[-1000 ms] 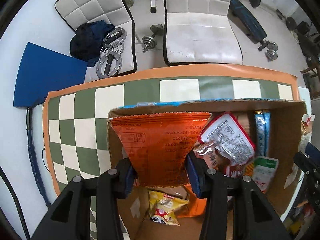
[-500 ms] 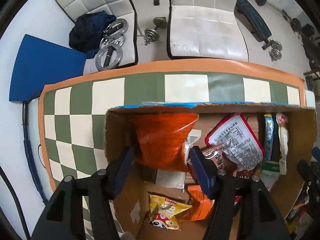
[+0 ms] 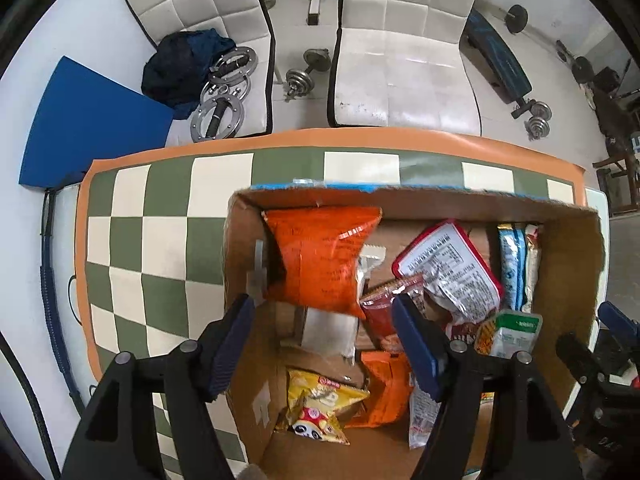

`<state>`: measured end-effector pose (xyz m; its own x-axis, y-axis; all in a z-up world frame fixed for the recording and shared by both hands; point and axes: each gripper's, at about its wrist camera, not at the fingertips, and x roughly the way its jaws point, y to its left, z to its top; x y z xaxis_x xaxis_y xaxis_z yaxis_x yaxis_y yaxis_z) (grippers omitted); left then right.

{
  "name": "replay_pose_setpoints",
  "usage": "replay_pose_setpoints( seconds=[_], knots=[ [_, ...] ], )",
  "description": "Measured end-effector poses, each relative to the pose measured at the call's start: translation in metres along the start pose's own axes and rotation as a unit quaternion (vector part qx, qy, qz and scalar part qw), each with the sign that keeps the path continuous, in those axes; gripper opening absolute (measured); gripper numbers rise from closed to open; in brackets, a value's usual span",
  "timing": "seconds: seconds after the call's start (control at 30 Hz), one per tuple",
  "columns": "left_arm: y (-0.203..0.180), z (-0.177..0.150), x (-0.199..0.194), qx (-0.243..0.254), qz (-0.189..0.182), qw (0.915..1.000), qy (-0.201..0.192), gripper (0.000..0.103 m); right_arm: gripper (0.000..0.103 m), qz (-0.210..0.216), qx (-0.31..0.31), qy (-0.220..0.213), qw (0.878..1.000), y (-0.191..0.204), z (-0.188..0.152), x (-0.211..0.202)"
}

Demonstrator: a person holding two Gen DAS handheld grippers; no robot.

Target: Organize snacks

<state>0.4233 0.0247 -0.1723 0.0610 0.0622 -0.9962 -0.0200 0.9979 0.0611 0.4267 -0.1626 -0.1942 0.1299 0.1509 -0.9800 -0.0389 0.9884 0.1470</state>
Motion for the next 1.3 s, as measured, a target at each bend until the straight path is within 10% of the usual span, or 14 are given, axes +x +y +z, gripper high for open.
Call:
replay_pose_setpoints(
  seconds=[0.73, 1.3],
  knots=[
    [-0.018, -0.091, -0.059, -0.004, -0.017, 0.9958, -0.090, 0.070, 0.094, 0.001, 0.010, -0.024, 1.000, 0.003, -0.075, -0.032],
    [-0.018, -0.214, -0.183, -0.013, -0.025, 0.9731, -0.229, 0.070, 0.097, 0.001, 0.001, -0.160, 0.987, 0.010, -0.188, -0.179]
  ],
)
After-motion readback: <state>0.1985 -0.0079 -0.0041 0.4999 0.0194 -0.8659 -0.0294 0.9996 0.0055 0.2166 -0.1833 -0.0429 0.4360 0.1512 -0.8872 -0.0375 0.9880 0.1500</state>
